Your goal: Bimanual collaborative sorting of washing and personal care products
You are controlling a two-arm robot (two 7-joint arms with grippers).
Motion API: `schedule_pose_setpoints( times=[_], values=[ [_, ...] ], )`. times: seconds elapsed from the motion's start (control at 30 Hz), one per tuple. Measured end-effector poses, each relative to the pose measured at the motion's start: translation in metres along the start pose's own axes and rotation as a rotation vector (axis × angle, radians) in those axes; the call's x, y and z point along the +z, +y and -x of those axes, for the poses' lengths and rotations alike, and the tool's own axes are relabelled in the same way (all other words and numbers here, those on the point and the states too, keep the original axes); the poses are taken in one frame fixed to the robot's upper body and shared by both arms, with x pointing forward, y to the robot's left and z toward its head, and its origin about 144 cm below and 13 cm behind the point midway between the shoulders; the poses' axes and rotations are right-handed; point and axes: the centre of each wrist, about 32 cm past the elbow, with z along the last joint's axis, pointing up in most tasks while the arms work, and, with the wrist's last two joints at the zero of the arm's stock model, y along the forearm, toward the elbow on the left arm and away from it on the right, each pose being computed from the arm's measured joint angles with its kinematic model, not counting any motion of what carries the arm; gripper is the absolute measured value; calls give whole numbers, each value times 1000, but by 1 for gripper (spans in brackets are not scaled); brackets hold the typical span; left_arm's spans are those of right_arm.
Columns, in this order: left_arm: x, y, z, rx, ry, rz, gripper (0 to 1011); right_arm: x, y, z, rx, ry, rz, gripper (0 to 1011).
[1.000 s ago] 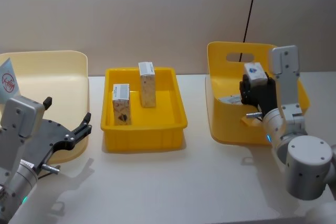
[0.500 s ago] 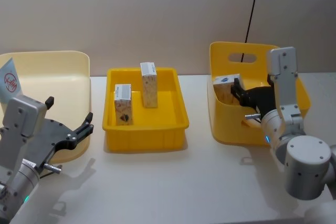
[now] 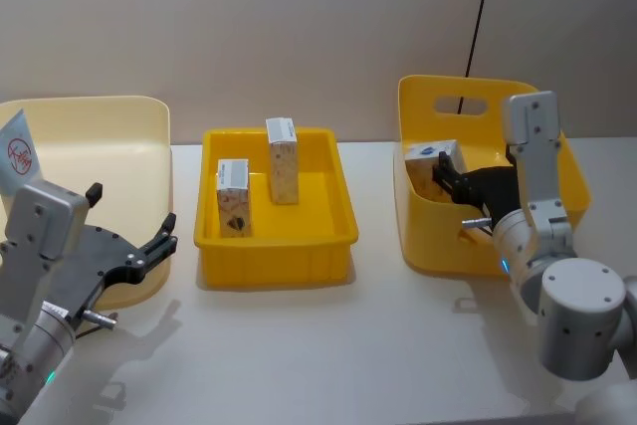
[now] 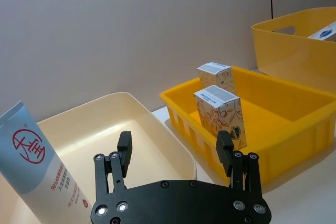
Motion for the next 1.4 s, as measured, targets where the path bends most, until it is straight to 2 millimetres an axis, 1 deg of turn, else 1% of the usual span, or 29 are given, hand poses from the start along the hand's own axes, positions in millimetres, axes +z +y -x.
schedule_pose_setpoints(
  times=[0.37,0.83,1.17,1.4],
  values=[
    [0,0,0,0,0,0,1000,0,-2,-2,18,23,-84,1001],
    [0,0,0,0,0,0,1000,3,-8,-9,73,76,-260,1001],
    [0,0,0,0,0,0,1000,4,-13,-12,156,98,-323,1001],
    [0,0,0,0,0,0,1000,4,-14,-12,167,100,-328,1001]
  ],
)
